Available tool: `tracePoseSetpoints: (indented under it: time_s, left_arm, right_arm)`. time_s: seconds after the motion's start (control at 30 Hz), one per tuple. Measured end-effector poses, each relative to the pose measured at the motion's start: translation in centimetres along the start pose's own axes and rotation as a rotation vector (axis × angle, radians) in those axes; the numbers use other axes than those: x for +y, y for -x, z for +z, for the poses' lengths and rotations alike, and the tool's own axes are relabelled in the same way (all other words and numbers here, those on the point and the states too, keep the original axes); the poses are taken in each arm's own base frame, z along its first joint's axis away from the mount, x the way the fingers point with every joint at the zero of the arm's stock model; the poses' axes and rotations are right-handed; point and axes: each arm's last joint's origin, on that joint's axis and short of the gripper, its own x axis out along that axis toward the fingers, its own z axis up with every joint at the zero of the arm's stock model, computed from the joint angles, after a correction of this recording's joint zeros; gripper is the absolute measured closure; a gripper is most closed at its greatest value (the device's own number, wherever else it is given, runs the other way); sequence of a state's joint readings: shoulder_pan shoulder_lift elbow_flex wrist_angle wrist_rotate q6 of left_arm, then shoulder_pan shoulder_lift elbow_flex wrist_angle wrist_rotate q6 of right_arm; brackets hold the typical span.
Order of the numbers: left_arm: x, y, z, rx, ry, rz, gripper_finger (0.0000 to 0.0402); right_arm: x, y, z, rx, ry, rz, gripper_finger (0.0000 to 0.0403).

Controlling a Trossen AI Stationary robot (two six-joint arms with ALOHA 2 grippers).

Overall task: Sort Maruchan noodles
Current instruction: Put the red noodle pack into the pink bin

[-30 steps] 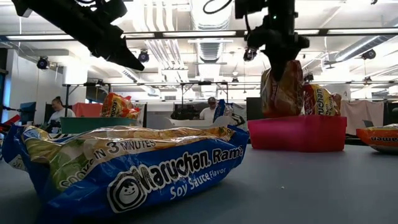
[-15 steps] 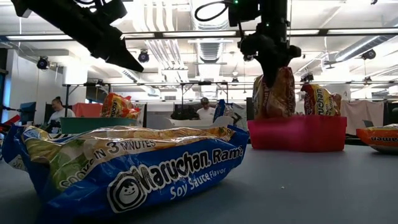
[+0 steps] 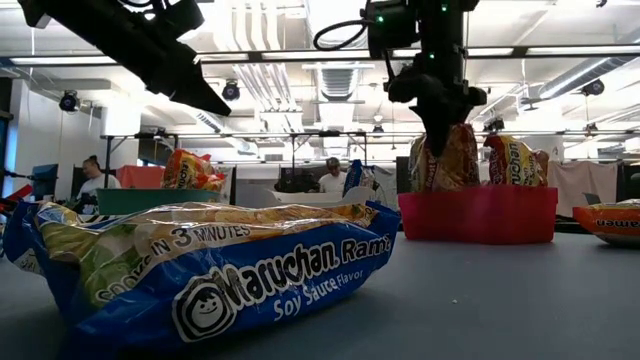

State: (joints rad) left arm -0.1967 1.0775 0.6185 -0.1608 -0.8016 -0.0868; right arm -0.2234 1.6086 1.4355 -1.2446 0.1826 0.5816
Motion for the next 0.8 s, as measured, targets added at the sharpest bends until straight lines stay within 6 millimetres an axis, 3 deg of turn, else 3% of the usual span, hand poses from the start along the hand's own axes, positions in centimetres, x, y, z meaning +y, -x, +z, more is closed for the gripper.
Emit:
tracePoseSetpoints:
  time_s: [0.17,0.5,0.8]
  left_arm:
    - [0.0,0.0,0.0,0.0,0.0,0.0,0.0271]
    - [0.0,0.0,-0.01,0.001,0.0,0.0,0.0271]
    - [0.0,0.0,-0.03,0.002,-0.002,0.0,0.0271]
  right_arm:
    - [0.12,-0.54,-0.02,-0.013,0.005,0.008,0.03]
    - [0.06,-0.74,0.09,-0.018,-0.002,0.01,0.0208]
    - [-0.37,-0.72,0.13,-0.007,-0.011,0.001,0.0193]
